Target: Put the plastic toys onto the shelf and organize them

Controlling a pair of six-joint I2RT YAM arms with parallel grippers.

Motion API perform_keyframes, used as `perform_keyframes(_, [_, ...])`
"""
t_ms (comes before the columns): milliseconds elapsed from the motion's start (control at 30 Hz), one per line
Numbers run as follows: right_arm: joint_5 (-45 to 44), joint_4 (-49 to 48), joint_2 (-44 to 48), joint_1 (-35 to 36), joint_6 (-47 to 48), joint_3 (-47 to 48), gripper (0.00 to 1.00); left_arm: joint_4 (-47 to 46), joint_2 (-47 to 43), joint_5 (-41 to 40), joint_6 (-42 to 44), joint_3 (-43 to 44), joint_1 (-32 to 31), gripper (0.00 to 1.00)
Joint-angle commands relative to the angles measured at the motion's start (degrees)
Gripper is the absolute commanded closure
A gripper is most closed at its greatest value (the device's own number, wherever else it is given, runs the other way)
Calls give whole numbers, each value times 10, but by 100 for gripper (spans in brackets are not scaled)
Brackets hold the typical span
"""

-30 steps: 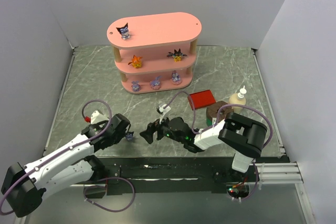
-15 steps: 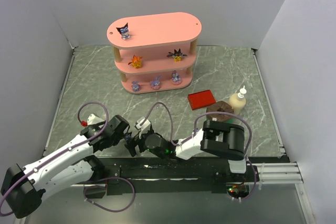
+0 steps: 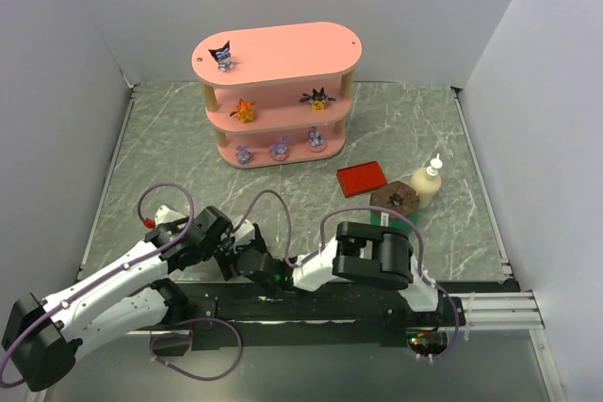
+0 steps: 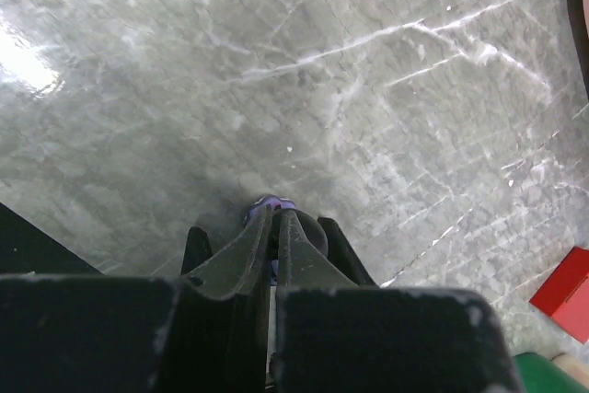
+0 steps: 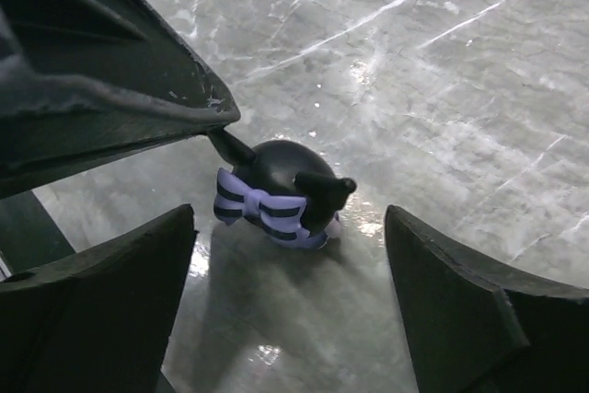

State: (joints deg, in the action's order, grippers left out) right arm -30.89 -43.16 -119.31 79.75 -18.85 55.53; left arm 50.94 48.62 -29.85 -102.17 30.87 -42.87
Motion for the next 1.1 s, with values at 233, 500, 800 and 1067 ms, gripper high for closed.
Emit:
perform_keyframes(233, [-131,2,-58,23,30,68,27,0,6,19,-19,1,-4,94])
perform_keyframes(500, [-184,-117,-77,30,67,34,37,1,1,21,-22,3,-4,94])
perform_keyframes(800, [-178,-211,-75,35,100,0,66,-12,4,31,-18,-5,-4,91])
perform_keyframes(1067, [-171,-212,-48,37,87,-27,100,-9,-12,23,-10,-1,-4,71])
